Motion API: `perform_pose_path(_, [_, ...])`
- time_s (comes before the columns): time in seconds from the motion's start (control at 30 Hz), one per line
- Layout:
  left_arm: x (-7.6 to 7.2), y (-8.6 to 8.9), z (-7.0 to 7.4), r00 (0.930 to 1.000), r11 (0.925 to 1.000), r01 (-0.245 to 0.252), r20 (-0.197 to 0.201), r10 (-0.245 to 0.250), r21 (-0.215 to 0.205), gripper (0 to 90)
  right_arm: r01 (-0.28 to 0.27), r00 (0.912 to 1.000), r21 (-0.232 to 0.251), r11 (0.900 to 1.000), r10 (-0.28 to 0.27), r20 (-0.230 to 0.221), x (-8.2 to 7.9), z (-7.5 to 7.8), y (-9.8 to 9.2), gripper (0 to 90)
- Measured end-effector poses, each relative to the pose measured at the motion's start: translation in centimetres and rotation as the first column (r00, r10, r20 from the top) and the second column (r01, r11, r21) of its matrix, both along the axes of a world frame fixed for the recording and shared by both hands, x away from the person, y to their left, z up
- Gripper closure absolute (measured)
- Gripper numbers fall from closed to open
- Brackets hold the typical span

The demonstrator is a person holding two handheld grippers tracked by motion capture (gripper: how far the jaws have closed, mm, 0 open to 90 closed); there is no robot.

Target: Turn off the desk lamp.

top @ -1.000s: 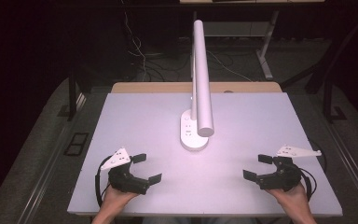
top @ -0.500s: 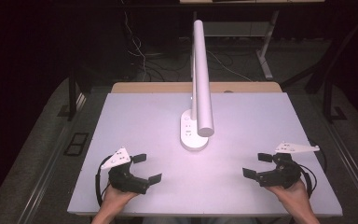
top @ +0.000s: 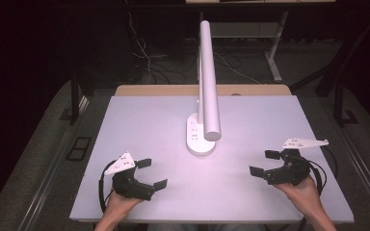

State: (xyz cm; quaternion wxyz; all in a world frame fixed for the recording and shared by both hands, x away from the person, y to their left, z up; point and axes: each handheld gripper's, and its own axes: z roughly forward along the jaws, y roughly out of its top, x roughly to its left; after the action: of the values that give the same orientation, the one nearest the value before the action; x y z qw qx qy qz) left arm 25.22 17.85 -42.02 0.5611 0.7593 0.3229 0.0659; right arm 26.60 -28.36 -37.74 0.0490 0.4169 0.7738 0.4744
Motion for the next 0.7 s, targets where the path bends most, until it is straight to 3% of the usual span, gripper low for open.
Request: perform_pose_path(0.7, [0.0,0.1,0.0,1.0,1.0,-0.009,0.004,0.009,0.001,0.0,-0.041,0.999,-0.012,0.999,0.042,0.018,2.6,2.4,1.5,1.1])
